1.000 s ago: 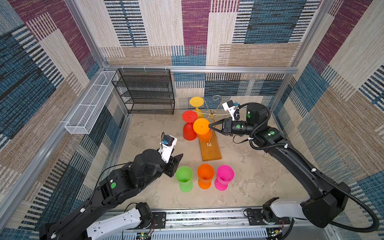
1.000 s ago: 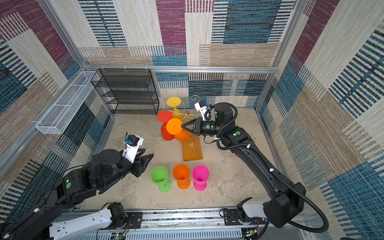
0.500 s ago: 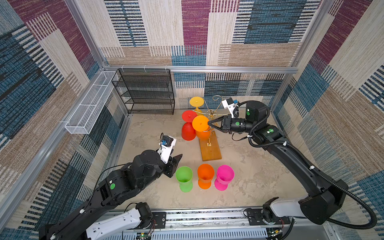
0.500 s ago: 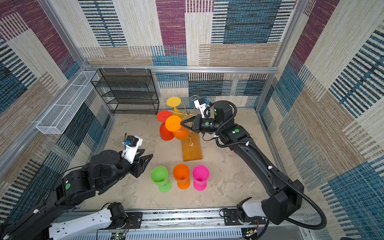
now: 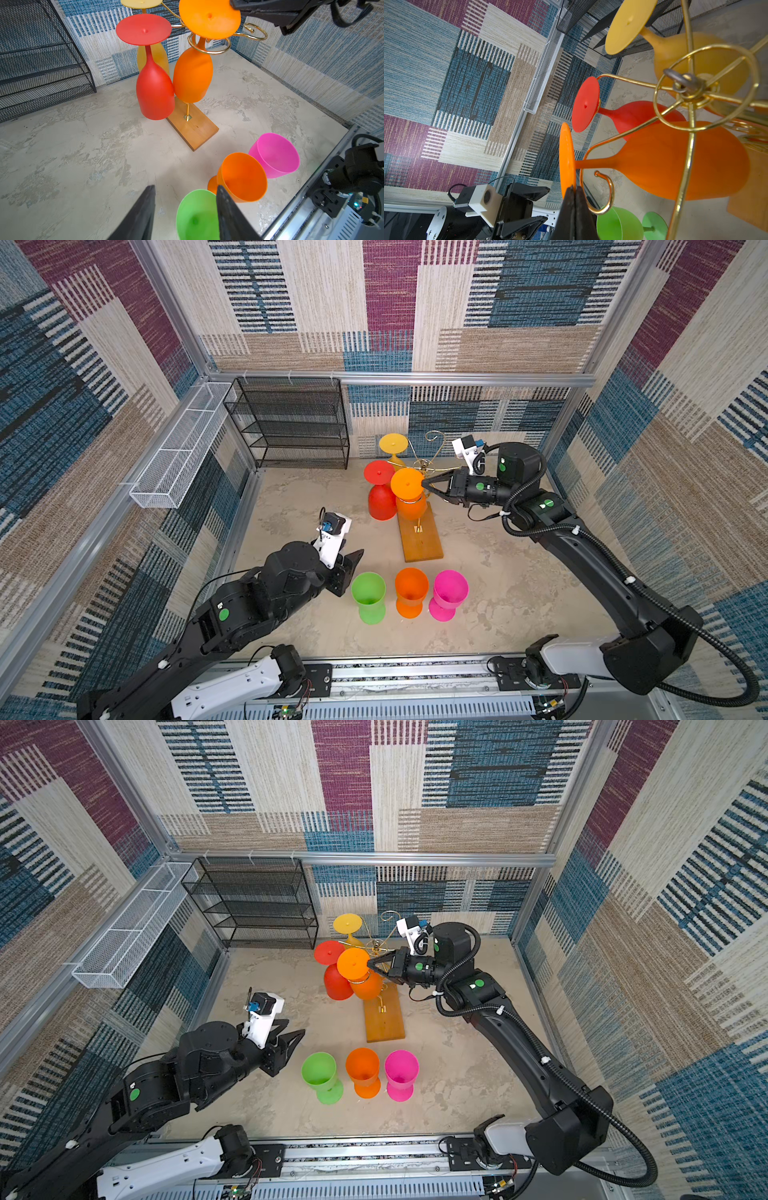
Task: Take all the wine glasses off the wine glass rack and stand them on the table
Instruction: 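Close the right gripper on the orange glass foot and slide it off the hook, then pull the orange glass off the rack toward the left gripper with the right gripper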
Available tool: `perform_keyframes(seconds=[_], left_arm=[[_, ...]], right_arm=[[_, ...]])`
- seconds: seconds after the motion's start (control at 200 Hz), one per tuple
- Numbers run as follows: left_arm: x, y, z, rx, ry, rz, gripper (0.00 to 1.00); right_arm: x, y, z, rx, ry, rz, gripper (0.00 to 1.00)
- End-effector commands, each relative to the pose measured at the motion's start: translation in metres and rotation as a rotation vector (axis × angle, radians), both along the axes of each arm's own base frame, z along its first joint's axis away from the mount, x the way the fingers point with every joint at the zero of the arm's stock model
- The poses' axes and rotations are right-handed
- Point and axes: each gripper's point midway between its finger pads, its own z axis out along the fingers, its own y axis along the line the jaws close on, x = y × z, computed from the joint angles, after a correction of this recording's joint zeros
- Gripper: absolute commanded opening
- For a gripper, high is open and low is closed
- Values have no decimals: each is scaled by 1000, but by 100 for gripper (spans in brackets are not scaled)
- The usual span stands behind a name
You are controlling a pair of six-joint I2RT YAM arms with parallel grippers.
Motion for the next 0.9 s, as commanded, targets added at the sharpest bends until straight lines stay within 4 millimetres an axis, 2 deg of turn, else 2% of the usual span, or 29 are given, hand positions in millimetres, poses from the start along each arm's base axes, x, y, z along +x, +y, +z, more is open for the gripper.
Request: perform_keyframes(seconds=[0.0,0.896], left_arm=[[0,-1,2,-17,4,-2,50],[1,-8,2,-11,8,-16,50]], right_arm=[[1,-5,11,23,-33,-25,0],[-26,-29,11,61,-9,-49,0]])
